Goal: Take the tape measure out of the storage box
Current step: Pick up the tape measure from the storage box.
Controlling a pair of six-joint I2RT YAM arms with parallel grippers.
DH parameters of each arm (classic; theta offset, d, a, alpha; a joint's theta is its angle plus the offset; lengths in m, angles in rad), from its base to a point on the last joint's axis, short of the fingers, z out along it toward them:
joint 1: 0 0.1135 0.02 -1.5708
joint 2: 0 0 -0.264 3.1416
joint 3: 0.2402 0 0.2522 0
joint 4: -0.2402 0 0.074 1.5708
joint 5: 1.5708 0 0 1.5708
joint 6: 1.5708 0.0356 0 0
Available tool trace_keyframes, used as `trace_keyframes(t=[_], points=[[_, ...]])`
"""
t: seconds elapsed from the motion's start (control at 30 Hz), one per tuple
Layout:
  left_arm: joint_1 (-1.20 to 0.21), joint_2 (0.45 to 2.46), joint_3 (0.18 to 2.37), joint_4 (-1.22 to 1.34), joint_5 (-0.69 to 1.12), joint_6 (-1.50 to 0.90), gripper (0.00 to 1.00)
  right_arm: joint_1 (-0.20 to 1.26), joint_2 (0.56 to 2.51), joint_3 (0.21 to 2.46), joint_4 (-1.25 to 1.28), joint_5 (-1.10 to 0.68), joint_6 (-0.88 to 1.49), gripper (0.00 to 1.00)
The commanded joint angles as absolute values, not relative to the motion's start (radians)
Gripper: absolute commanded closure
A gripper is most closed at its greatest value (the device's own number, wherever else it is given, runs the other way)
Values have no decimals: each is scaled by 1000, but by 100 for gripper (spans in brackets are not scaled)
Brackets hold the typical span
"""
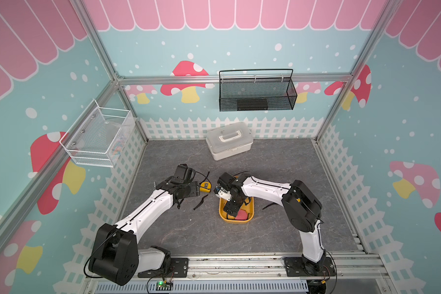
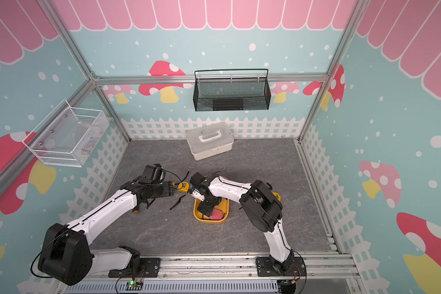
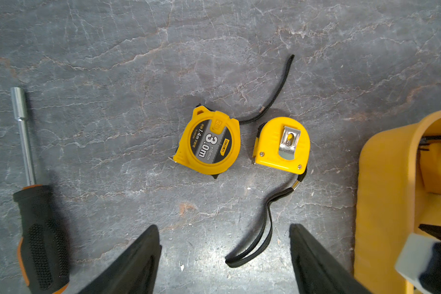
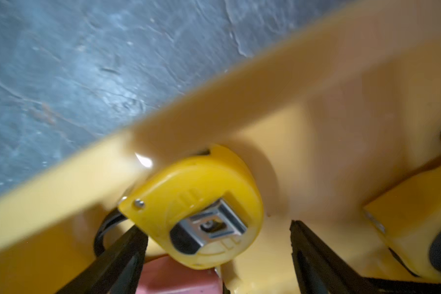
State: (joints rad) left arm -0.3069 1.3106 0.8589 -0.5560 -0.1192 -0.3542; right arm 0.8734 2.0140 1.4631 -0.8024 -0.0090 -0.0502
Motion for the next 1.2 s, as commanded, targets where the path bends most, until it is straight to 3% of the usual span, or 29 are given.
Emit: trace_keyframes(t=[0.0, 0.43, 0.87, 1.17], points=[[-299, 1290, 854, -546, -100, -370, 19, 882, 1970, 1443, -763, -81, -109, 11], [-299, 1268, 848, -548, -93, -387, 18, 883, 2038, 1480, -727, -71, -238, 12], [-299, 1255, 839, -547, -88, -394, 17, 878, 2045, 1476, -723, 0, -255, 39], [-299, 1254, 829, -548, -87, -396, 17, 823, 2009, 1432, -723, 41, -157, 44]])
